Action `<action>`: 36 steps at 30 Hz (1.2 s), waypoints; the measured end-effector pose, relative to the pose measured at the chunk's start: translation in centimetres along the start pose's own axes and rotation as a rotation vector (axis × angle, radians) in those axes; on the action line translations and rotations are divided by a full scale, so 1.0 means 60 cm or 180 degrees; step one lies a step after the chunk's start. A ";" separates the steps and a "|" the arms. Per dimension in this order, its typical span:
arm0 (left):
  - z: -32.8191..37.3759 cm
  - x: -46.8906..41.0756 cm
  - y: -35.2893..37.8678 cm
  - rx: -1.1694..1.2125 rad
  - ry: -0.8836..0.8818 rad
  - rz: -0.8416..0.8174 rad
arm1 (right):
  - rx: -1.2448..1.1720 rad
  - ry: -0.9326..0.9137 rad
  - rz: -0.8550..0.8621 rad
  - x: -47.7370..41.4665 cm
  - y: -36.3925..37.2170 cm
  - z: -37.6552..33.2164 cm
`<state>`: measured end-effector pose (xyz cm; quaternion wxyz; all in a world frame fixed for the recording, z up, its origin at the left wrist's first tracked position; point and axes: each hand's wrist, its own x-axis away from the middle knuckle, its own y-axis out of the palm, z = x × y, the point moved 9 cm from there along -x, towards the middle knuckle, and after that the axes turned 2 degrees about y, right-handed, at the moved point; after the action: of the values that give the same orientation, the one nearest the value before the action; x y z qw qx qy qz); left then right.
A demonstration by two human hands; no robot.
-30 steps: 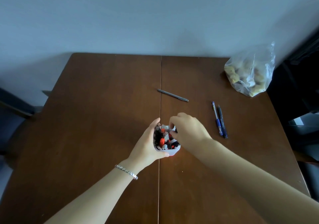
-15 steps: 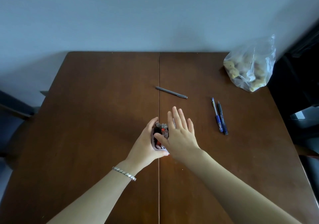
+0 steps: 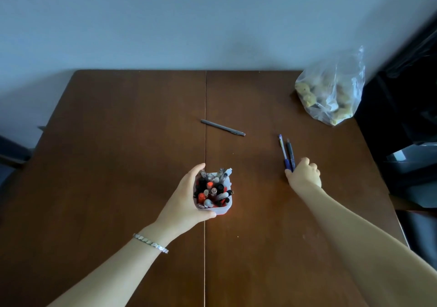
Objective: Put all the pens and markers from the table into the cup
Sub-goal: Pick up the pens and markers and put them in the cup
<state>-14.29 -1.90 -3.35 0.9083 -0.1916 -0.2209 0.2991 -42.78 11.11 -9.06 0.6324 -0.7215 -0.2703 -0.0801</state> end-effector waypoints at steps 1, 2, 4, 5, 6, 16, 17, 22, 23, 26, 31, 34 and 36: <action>0.000 0.000 0.000 0.0003 -0.0003 -0.0008 | 0.0114 -0.0065 0.0016 -0.004 0.007 -0.005; -0.001 0.001 0.000 0.0005 -0.0002 -0.0014 | 0.0218 -0.0134 0.0057 -0.006 0.014 -0.010; -0.001 0.001 0.001 -0.0002 0.0015 -0.0030 | 0.0347 -0.0193 0.0135 -0.006 0.024 -0.017; -0.001 0.001 0.001 -0.0005 0.0021 -0.0031 | 0.0444 -0.0203 0.0155 -0.004 0.030 -0.018; -0.003 0.000 0.001 -0.0007 0.0017 -0.0030 | 0.0572 -0.0241 0.0167 -0.002 0.037 -0.018; -0.002 0.004 0.000 0.0092 0.0039 -0.0033 | -0.0696 -0.1061 -0.0838 0.134 -0.002 -0.048; -0.002 0.004 0.001 0.0096 0.0045 -0.0027 | -0.0747 -0.1263 -0.0881 0.164 -0.022 -0.055; 0.008 0.005 0.000 0.0011 0.0152 0.0035 | -0.0412 -0.2074 -0.0918 0.279 -0.103 -0.081; 0.007 0.006 0.000 0.0038 0.0149 0.0044 | -0.0305 -0.2146 -0.0947 0.290 -0.106 -0.086; 0.006 0.008 0.000 0.0105 0.0138 0.0046 | 0.0106 -0.2202 -0.0994 0.302 -0.096 -0.106; 0.003 0.006 0.001 0.0047 0.0144 0.0052 | 0.1083 -0.2169 -0.1076 0.290 -0.082 -0.160; 0.001 0.004 0.000 0.0072 0.0127 0.0047 | 0.1222 -0.2227 -0.1096 0.275 -0.065 -0.200; 0.002 0.003 0.000 0.0066 0.0143 0.0063 | 0.1046 -0.2265 -0.1147 0.270 -0.052 -0.227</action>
<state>-14.20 -1.75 -3.21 0.9119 -0.1911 -0.1955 0.3061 -27.61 2.95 3.60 0.5821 -0.5352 -0.6024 0.1086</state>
